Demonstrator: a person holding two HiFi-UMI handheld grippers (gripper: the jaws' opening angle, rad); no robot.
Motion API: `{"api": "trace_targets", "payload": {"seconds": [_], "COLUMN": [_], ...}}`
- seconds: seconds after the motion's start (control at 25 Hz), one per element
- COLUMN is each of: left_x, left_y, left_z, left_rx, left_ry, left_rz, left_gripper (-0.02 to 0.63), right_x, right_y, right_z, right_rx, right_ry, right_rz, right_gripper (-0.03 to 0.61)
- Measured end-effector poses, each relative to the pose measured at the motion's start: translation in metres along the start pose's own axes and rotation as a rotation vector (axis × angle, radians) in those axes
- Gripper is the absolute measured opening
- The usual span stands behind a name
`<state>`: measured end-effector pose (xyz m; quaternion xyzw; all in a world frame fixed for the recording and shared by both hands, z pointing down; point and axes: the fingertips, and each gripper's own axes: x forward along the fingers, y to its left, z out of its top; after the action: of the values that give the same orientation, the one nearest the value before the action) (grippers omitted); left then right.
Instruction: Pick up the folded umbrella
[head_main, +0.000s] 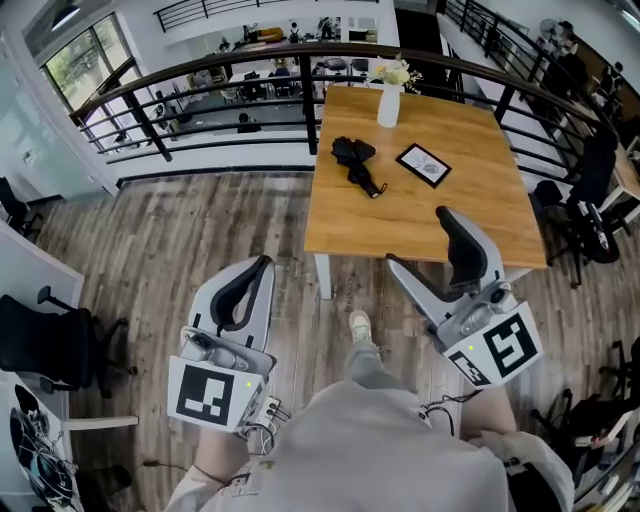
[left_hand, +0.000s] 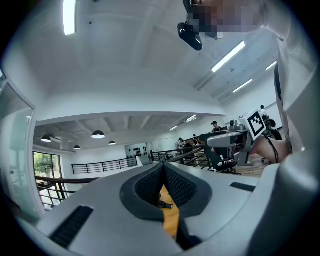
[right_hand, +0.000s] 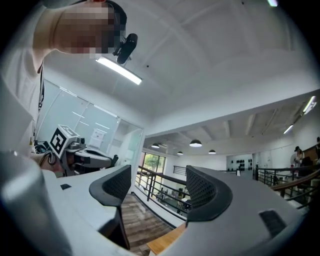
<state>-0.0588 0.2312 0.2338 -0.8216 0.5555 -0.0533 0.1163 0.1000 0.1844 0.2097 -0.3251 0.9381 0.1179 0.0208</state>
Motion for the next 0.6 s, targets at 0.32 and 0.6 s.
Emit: {"api": "trace_targets", "payload": {"seconds": [0.32, 0.6], "left_x": [0.112, 0.23], "left_y": [0.033, 0.064], "left_z": [-0.036, -0.062], "left_rx": [-0.027, -0.039], "left_ry": [0.105, 0.126], "left_rz": [0.006, -0.008], "left_gripper": [0.015, 0.015], "right_x": [0.076, 0.153], "right_y": [-0.093, -0.184], "right_z": [-0.054, -0.118], "right_rx": [0.078, 0.118], "right_ry": [0.036, 0.093], "right_rz": [0.03, 0.073], "right_gripper": [0.35, 0.359]}}
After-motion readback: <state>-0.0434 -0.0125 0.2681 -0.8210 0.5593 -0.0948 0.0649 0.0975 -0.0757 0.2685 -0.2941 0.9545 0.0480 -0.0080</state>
